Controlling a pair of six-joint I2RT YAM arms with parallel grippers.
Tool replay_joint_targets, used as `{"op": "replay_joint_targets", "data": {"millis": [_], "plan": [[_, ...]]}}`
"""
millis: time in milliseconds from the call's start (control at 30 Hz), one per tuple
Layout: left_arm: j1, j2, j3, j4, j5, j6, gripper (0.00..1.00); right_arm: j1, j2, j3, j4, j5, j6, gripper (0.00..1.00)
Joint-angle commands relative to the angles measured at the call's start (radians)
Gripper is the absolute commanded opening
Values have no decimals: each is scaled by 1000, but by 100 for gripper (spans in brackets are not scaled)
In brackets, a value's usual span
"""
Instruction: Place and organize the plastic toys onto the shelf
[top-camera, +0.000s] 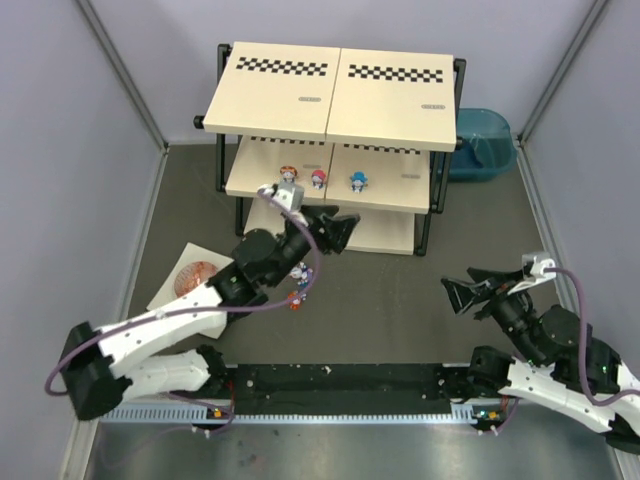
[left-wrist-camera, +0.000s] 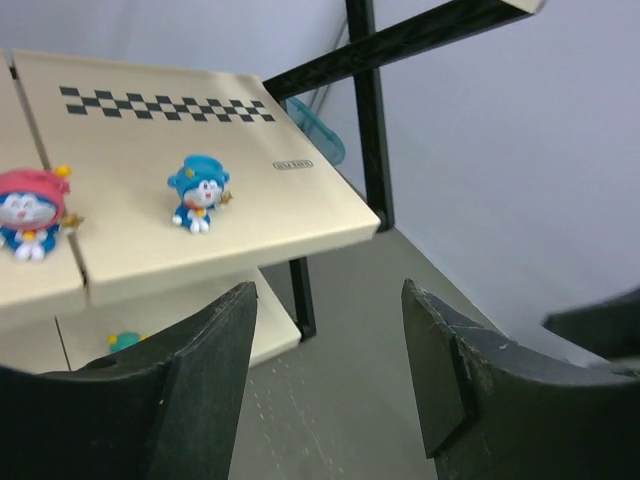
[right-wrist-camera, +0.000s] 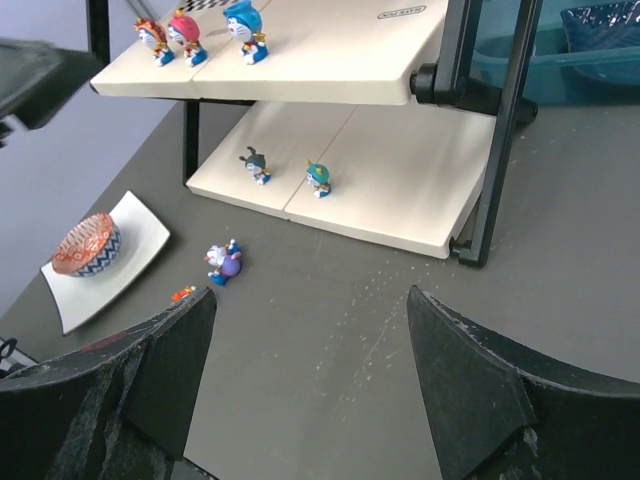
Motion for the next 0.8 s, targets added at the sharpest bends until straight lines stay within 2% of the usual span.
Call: {"op": "replay_joint_targets", "data": {"millis": [0,133,167,233,400,633,767], "plan": [[-21,-217,-71,-163,-75,-52,66,-5,79,12,18,2,2,78],[-23,-453,-137,-412,-144,-144,65,-5,225,26,35,-46,25,79],[-23,-488,-140,-523,-159,-181,65,-5,285,26,67,-79,31,79],[-23,-578,-155,-627,-199,-235,64,-5,336,19,113,-119,41,79],[-23,-715,-191,-840,-280,-296,64,-5,463,-44,335,-187,69,79],[-23,-766,-235,-946,-346,-348,67,-2,765,-43,527,-320,176,76],[-21,-757,-252,-967,-349,-349,69,2,912,-49,630,-328,247,73]]}}
